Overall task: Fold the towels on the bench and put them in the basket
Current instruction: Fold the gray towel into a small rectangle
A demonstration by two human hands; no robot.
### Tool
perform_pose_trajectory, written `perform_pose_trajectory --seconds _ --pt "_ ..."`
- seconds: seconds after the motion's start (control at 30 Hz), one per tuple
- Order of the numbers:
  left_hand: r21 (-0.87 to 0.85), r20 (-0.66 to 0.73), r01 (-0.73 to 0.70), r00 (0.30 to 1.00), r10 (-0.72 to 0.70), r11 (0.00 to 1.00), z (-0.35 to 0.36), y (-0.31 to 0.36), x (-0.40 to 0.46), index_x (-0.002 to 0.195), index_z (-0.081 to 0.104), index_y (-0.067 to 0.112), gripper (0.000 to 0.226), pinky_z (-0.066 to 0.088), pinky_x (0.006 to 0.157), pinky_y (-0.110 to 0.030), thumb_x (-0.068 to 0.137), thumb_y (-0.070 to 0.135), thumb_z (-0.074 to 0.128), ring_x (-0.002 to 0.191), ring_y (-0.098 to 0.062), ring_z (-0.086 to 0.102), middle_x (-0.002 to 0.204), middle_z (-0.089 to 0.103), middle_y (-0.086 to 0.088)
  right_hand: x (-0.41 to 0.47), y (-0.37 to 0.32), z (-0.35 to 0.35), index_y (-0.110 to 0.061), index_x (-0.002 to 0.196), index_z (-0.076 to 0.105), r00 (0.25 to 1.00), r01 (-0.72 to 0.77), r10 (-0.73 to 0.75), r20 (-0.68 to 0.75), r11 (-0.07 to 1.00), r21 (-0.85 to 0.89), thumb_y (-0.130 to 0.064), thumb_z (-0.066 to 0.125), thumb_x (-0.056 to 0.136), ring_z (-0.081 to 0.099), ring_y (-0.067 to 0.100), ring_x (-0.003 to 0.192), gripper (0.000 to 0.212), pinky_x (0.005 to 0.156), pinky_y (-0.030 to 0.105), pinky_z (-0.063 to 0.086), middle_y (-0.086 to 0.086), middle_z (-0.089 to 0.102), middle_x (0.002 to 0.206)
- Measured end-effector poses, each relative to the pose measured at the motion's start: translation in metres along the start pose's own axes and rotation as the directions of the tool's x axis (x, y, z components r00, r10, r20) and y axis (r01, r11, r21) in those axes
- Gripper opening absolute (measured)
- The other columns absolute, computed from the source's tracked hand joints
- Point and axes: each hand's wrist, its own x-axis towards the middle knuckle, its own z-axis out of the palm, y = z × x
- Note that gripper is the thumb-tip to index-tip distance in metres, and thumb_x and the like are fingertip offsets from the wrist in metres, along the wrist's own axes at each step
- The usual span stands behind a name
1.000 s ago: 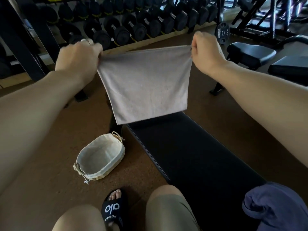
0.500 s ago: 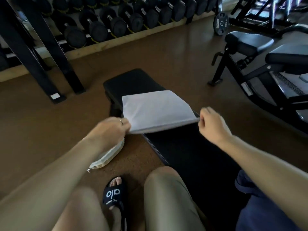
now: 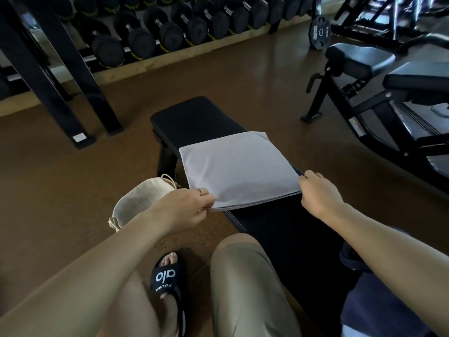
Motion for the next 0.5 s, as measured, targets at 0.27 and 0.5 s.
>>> perform_pose_trajectory --seconds 0.27,0.5 --pt "-0.221 -0.132 0.079 0.985 -0.110 0.972 -0.019 0.008 0.023 0.104 0.051 0.031 0.003 0.050 0.078 -0.035 0.103 0.028 0.052 0.091 -0.013 0.063 0.100 0.065 0.009 -0.019 -0.121 -0.046 -0.023 0.127 0.053 0.907 0.364 -0.411 -0.090 0.660 0.657 -0.018 0.074 0.079 0.062 0.017 0.104 0.052 0.088 0.038 0.053 -0.004 0.064 0.116" --pt "-0.226 -0.119 0.125 0.981 -0.155 0.966 -0.020 -0.009 0.028 0.115 0.056 0.028 0.016 0.053 0.082 -0.039 0.103 0.038 0.050 0.099 -0.015 0.064 0.109 0.068 0.007 -0.009 -0.153 -0.030 -0.020 0.112 0.063 0.945 0.326 -0.199 -0.259 0.516 0.792 -0.023 0.064 0.097 0.063 0.007 0.077 0.016 0.063 0.024 0.049 -0.009 0.067 0.090"
